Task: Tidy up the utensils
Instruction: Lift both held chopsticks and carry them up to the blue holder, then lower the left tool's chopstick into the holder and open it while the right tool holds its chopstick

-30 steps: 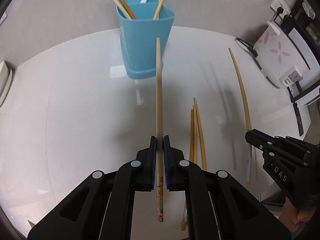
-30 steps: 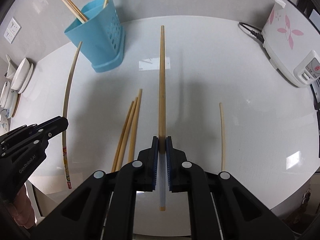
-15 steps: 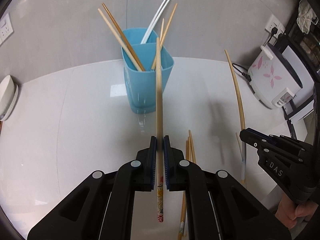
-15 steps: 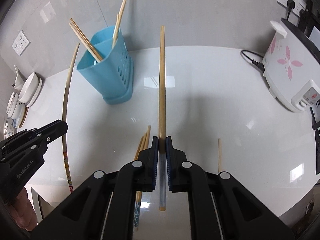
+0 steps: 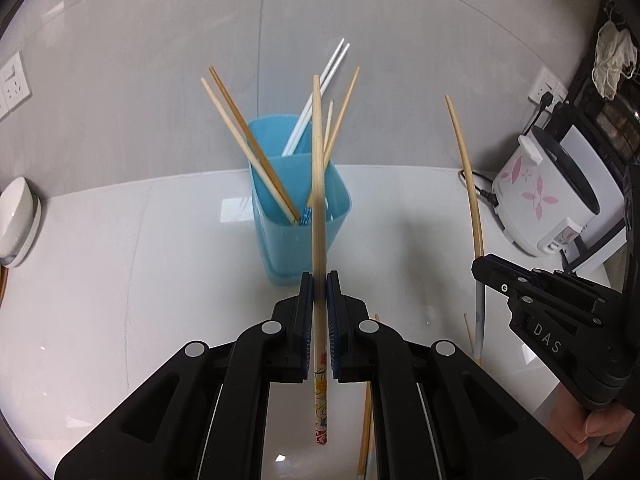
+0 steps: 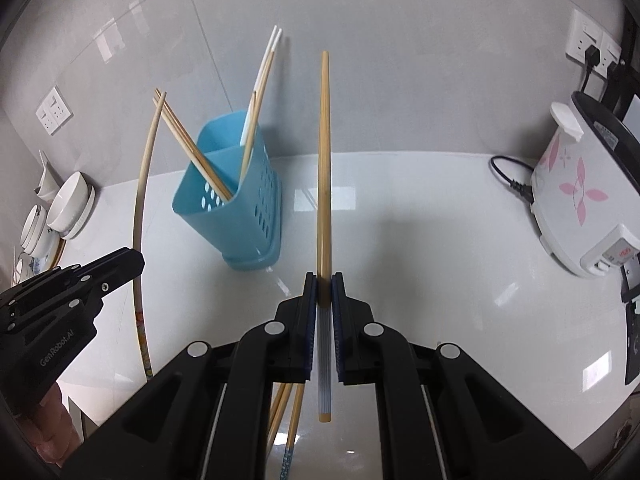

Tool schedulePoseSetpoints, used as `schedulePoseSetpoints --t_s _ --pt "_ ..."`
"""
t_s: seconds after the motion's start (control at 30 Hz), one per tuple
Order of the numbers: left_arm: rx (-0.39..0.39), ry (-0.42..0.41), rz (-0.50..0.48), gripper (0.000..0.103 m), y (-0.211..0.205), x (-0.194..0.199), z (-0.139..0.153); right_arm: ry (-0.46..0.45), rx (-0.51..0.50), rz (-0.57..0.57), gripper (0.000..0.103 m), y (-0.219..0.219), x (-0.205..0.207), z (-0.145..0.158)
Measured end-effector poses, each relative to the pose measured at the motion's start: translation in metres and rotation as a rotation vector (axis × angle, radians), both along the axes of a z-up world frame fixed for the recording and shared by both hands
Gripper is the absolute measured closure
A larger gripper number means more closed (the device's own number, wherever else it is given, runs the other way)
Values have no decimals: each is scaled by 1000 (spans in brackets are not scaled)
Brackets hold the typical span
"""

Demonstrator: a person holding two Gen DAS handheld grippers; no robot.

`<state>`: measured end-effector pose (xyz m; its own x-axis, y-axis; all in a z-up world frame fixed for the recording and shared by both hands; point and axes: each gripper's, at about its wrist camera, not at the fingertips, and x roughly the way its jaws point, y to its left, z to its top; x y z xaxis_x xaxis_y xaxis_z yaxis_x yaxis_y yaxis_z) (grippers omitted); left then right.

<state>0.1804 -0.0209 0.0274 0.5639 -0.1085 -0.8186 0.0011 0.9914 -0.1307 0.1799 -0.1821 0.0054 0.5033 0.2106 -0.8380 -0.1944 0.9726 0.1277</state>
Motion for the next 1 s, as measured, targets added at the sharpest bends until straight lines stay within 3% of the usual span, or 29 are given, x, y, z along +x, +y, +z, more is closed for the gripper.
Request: schedulePoseSetpoints --t_s 1.0 --pt "-60 -183 55 97 28 64 53 -156 59 20 96 27 70 39"
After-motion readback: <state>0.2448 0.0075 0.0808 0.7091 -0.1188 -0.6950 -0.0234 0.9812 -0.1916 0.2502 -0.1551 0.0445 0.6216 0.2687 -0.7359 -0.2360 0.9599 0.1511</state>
